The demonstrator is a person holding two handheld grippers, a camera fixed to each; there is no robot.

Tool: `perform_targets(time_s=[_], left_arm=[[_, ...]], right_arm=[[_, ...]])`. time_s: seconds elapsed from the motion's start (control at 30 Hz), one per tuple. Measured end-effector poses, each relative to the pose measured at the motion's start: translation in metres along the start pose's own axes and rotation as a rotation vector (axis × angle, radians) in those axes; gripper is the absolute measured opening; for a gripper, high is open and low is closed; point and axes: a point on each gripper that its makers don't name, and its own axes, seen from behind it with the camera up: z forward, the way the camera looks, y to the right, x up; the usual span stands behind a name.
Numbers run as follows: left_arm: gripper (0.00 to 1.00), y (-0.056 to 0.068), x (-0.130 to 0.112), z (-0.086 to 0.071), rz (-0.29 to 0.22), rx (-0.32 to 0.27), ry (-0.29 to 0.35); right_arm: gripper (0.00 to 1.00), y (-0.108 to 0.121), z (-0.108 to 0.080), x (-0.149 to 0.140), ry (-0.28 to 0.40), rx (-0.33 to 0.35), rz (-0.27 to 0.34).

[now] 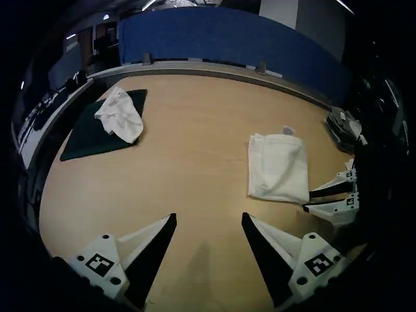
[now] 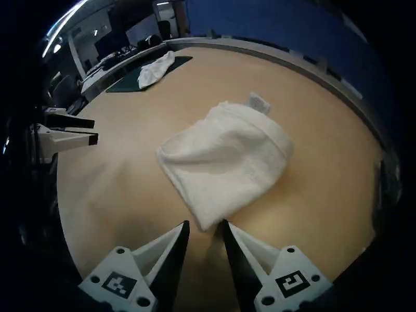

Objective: Fold towel

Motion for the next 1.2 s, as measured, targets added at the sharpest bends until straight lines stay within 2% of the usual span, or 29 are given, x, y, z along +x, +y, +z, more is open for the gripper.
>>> perform_targets(time_s=[0.07,0.1,0.3,0.4,1.2], left_arm=[[0.93,0.0005,0.0004,0.0000,0.002,0.000,0.000],[0.93,0.0007,0.0006,0.0000,0.003,0.000,0.000],[0.93,0.0004,0.0011,0.0006,0.003,-0.001,0.000],[0.93,0.0005,0.0012,0.0009,0.004,-0.001,-0.001],[0.93,-0.0042,0.0017,-0.0030,0.006,0.007,0.004]], right_arm=[[0.20,0.0036,0.0010,-0.0003,0.003,-0.025,0.012],[0.17,0.0053,0.0014,-0.0005,0.004,-0.036,0.017],[0.09,0.0018,0.0024,-0.0003,0.012,-0.027,0.076],[0.06,0.0021,0.0029,0.0006,0.023,-0.033,0.085],[0.04,-0.0003,-0.0031,0.0069,0.049,-0.034,0.071]])
